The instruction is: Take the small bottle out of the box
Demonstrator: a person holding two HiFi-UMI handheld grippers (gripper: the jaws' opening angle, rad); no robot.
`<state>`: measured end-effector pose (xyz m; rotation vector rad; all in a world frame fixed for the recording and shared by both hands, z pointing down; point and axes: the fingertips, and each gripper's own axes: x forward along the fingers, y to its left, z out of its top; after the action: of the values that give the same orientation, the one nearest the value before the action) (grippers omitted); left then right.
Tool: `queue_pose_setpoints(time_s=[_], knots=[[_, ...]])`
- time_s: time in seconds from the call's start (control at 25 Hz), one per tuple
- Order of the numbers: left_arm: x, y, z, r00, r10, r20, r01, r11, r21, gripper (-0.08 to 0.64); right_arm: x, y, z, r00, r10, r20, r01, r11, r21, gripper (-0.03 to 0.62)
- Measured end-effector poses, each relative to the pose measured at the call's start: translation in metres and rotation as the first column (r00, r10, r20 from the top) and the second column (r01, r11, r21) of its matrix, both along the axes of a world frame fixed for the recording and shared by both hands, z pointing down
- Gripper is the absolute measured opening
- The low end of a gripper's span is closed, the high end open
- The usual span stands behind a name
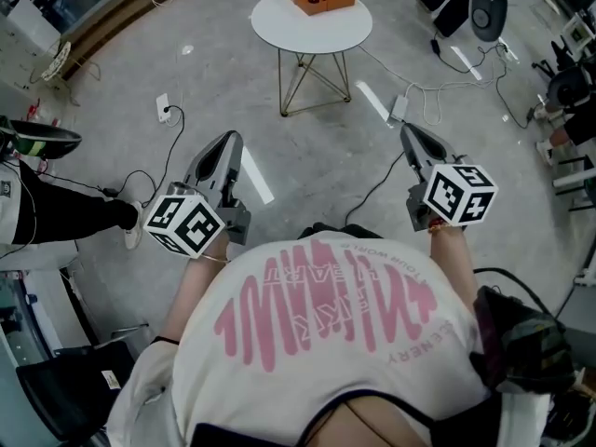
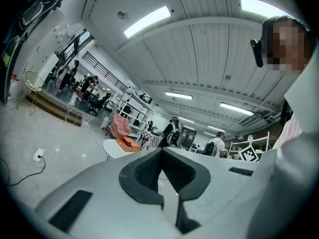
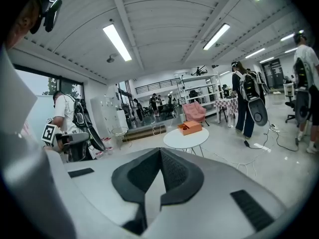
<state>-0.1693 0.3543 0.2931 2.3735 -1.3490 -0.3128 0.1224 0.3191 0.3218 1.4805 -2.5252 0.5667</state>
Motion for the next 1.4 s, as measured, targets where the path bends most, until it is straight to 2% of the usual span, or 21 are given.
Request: queue_pose_setpoints(time_s=[0.16, 0.28, 0.44, 0.6, 0.88, 1.2, 1.4], knots=[[-0.011, 0.001, 0.018, 1.000, -0.007, 0.008, 0.007, 0.999, -0.036, 0.008, -0.010, 0.003, 0.017, 1.000, -0.007, 0.005, 0.008, 0.999, -0.047, 0.003], [-0.018, -0.001, 0.027, 1.000, -0.017, -0.013, 0.016, 0.998, -0.063, 0.008, -0.019, 0.005, 0.022, 0.999, -0.025, -0.022, 0.024, 0.998, -0.065, 0.003], [-0.018, -0.004, 0.032, 1.000, -0.004, -0.013, 0.003, 0.997, -0.072, 0.008, -0.022, 0.000, 0.026, 0.998, -0.032, -0.045, 0.028, 0.997, -0.079, 0.003], [-0.021, -0.007, 0.039, 0.999, -0.018, -0.041, 0.014, 0.997, -0.082, 0.008, -0.032, -0.003, 0.034, 0.996, -0.064, -0.057, 0.058, 0.994, -0.093, 0.003], [-0.023, -0.022, 0.045, 0.999, -0.041, -0.036, 0.037, 0.995, -0.092, 0.008, -0.040, -0.023, 0.041, 0.989, -0.109, -0.098, 0.100, 0.991, -0.094, 0.003], [-0.020, -0.060, 0.038, 0.997, -0.071, -0.010, 0.070, 0.994, -0.080, 0.008, -0.050, -0.073, 0.043, 0.985, -0.155, -0.079, 0.149, 0.986, -0.078, 0.003], [-0.012, -0.094, 0.032, 0.996, -0.088, 0.002, 0.088, 0.994, -0.057, 0.008, -0.041, -0.115, 0.045, 0.984, -0.162, -0.074, 0.158, 0.986, -0.060, 0.003]])
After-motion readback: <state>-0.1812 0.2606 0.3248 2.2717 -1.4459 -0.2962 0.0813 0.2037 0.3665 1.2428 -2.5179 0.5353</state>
